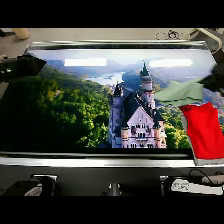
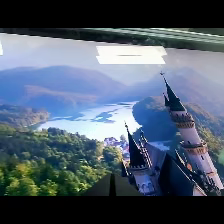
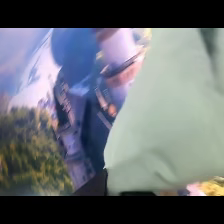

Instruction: Fold the shirts.

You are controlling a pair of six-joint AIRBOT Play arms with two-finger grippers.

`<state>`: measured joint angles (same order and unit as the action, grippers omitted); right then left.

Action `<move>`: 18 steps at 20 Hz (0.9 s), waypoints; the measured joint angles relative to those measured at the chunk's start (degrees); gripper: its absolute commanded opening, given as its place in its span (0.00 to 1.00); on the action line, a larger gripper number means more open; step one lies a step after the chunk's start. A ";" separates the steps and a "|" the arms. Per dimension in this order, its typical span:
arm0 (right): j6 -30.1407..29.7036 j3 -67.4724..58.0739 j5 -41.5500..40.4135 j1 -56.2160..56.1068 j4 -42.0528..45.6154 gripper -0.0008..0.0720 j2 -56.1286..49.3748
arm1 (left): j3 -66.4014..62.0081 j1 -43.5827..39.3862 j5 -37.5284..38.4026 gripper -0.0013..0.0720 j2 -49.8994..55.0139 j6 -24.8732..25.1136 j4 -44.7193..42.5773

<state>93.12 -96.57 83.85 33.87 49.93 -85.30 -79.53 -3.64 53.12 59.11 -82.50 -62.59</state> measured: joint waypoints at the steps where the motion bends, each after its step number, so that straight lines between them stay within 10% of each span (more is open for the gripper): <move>1: 0.61 -0.22 0.42 3.32 0.48 0.05 0.48 | 0.00 0.00 -0.02 0.06 0.00 0.00 0.00; 9: 4.63 -0.72 9.92 19.85 4.59 0.05 4.20 | 0.00 0.00 -0.22 0.06 0.00 0.09 -0.02; 18: 4.57 16.15 18.27 23.12 33.57 0.05 7.78 | 0.00 0.00 -1.77 0.06 0.00 0.22 -0.02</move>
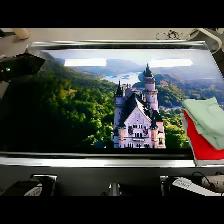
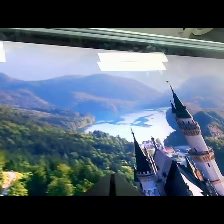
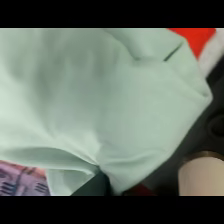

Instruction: Fold the shirts.

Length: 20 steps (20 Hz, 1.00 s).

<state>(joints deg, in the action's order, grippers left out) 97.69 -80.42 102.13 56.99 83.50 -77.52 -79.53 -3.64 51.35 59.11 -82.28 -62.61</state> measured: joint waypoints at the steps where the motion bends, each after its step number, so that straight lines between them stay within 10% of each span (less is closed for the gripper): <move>1: 0.02 3.23 -1.20 0.04 1.31 0.05 0.44 | 0.00 0.00 -0.28 0.06 0.00 0.00 -0.02; 3: 0.04 8.74 -3.54 0.09 2.93 0.14 0.90 | 0.00 0.00 -0.87 0.06 0.00 0.00 0.00; 6: 0.46 13.57 -6.38 0.17 4.85 0.89 1.25 | -0.02 0.00 -1.44 0.06 0.00 0.00 0.00; 15: -4.92 -11.58 -19.21 -11.52 4.70 0.86 1.42 | -4.22 -2.29 2.78 0.07 6.40 -0.74 -10.45; 16: -5.44 -14.36 -22.12 -16.87 4.50 0.87 1.44 | -6.03 -3.39 5.68 0.37 9.29 -2.27 -15.32; 17: -5.75 -16.48 -24.30 -23.30 4.57 0.87 1.22 | -7.87 -4.59 9.64 0.89 12.59 -4.00 -20.61; 20: -3.58 -19.47 -24.90 -41.20 5.99 0.95 -2.47 | -10.60 -7.10 21.49 1.00 20.76 -8.68 -30.16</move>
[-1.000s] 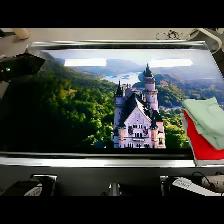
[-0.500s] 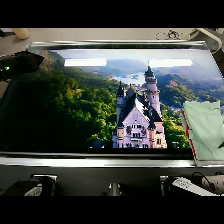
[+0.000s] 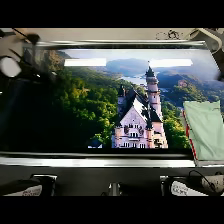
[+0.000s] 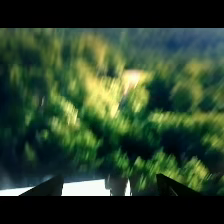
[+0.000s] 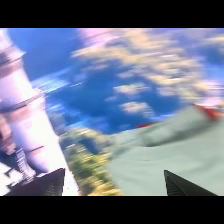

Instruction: Fold the shirts.

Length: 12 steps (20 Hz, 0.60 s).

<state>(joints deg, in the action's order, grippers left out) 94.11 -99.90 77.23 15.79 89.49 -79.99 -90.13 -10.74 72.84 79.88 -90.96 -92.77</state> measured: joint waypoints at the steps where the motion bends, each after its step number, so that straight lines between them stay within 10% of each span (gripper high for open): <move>1: 1.05 -0.46 1.92 -4.20 0.00 0.95 -1.99 | 0.26 -0.48 3.30 1.00 1.64 -0.81 -1.40; 12: 7.74 -1.70 13.99 -17.35 -5.31 0.95 -13.66 | 9.35 -1.77 -1.44 1.00 0.66 -6.36 -2.93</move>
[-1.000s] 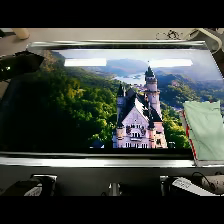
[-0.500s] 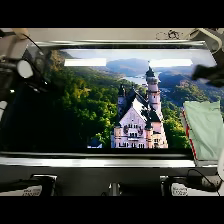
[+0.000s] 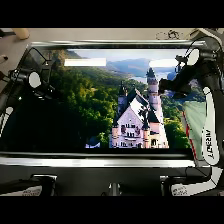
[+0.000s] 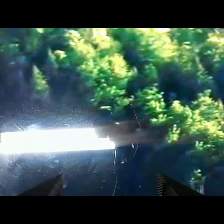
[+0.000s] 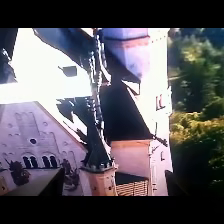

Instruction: Fold the shirts.

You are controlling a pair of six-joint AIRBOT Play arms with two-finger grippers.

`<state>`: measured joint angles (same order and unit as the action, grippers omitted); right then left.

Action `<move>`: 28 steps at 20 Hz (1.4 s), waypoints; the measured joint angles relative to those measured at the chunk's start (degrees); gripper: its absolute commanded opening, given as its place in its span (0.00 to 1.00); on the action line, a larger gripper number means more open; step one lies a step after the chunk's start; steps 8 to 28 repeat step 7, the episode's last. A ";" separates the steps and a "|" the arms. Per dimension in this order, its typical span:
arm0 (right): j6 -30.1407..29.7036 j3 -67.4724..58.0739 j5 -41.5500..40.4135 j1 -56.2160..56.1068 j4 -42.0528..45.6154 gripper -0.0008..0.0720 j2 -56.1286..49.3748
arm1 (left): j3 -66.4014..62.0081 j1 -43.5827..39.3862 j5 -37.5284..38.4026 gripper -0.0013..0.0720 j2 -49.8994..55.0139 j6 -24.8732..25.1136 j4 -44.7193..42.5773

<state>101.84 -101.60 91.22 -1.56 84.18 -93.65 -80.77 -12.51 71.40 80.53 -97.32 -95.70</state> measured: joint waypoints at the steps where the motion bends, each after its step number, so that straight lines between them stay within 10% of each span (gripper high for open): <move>1: 0.09 0.00 -0.02 -0.15 -0.02 0.95 -0.11 | 0.11 -0.04 -0.24 1.00 -0.07 -0.04 0.02; 28: 0.31 0.00 0.55 -0.35 0.00 0.95 -0.37 | 0.39 -0.04 -0.81 1.00 -0.13 -0.22 0.15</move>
